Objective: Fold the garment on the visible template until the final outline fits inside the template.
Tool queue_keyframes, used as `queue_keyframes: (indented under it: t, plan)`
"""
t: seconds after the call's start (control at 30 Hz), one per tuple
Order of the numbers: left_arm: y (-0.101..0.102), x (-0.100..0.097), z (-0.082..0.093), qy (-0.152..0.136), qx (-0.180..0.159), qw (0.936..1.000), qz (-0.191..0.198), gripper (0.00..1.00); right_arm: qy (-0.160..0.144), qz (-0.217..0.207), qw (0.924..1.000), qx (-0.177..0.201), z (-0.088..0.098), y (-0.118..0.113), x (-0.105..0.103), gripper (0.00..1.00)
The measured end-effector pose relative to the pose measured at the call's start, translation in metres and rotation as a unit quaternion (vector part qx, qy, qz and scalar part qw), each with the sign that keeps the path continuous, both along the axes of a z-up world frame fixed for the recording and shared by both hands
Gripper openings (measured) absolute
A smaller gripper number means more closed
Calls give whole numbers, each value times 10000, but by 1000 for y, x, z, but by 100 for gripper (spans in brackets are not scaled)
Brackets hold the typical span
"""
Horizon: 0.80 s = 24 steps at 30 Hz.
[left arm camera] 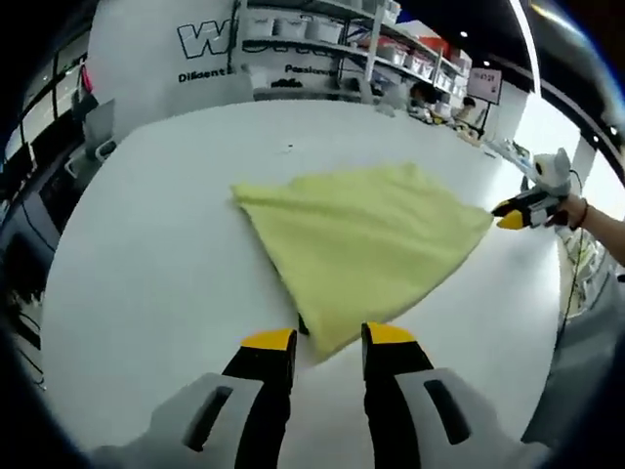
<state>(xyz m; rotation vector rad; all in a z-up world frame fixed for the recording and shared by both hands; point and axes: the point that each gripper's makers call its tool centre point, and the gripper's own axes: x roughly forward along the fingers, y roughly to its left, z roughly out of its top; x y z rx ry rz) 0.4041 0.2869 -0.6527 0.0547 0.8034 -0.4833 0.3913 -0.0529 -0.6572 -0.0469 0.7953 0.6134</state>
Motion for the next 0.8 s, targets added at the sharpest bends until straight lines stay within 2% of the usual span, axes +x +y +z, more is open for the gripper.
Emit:
queue_keyframes:
  t: [0.07, 0.17, 0.3, 0.37, 0.43, 0.5, 0.57, 0.8]
  plan:
    - [-1, 2, -1, 79, -218, 9995, 222, 32, -2, -33, 10000, 28, -1, -1, 1, 21]
    - [1, 3, -1, 75, -237, 9992, 301, 32, -7, -93, 9999, 82, 0, -1, 3, 20]
    - [0, 2, -5, 146, -266, 9989, 350, 27, 19, -185, 9996, 230, 0, 1, 4, 17]
    - [-4, 1, -6, 224, -389, 9983, 373, 25, 87, -201, 9993, 290, -5, 4, 5, 15]
    - [-7, 1, -9, 253, -357, 9984, 356, 20, 121, -225, 9993, 289, -8, 4, 5, 10]
    - [-6, -1, -11, 320, -359, 9982, 371, 14, 101, -274, 9991, 306, -7, 4, 5, 0]
    - [-6, -1, -11, 325, -359, 9981, 375, 8, 86, -309, 9990, 319, -6, 4, 6, 0]
    - [-5, -1, -10, 252, -243, 9990, 294, 6, 43, -376, 9986, 372, -3, 2, 10, 0]
